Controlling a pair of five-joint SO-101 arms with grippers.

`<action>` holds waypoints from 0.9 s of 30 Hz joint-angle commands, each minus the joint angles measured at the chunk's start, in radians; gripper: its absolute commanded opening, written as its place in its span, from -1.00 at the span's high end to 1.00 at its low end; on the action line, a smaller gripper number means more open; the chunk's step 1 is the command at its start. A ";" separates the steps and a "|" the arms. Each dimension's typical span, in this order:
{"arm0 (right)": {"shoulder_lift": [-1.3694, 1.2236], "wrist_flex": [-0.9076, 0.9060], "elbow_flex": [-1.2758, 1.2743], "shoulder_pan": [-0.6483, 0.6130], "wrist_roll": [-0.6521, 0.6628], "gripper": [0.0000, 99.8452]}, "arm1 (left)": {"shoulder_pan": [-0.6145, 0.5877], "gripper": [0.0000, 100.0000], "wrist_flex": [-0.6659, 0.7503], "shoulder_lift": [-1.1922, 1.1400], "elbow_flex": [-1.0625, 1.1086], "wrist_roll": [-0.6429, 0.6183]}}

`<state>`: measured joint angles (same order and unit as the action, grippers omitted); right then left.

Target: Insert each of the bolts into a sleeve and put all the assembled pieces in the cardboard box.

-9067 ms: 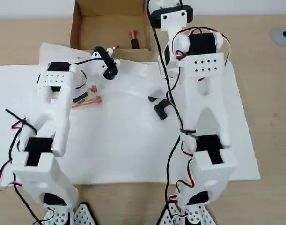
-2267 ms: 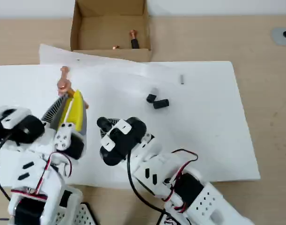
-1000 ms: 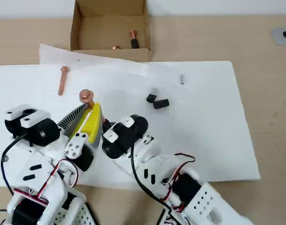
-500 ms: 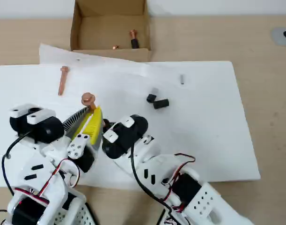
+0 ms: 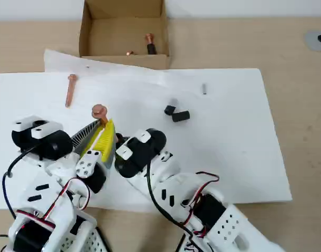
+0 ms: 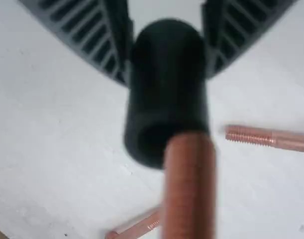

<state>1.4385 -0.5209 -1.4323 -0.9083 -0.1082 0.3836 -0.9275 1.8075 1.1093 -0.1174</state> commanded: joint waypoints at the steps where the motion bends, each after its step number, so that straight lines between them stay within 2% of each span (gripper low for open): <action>1: 0.025 0.029 0.047 -0.012 -0.009 0.88 | 0.006 0.99 0.057 0.002 0.020 0.005; 11: 0.025 0.029 0.048 -0.012 -0.011 0.88 | 0.005 0.99 0.115 0.004 0.083 0.005; 22: 0.025 0.029 0.048 -0.010 -0.011 0.88 | 0.006 0.99 0.092 0.004 0.107 0.008; 27: 0.025 0.031 0.047 -0.010 -0.011 0.88 | 0.015 0.99 0.046 0.004 0.098 0.077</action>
<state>1.4369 -0.5209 -1.4339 -0.9114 -0.1097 0.3836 -0.8631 1.8121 1.2213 -0.0698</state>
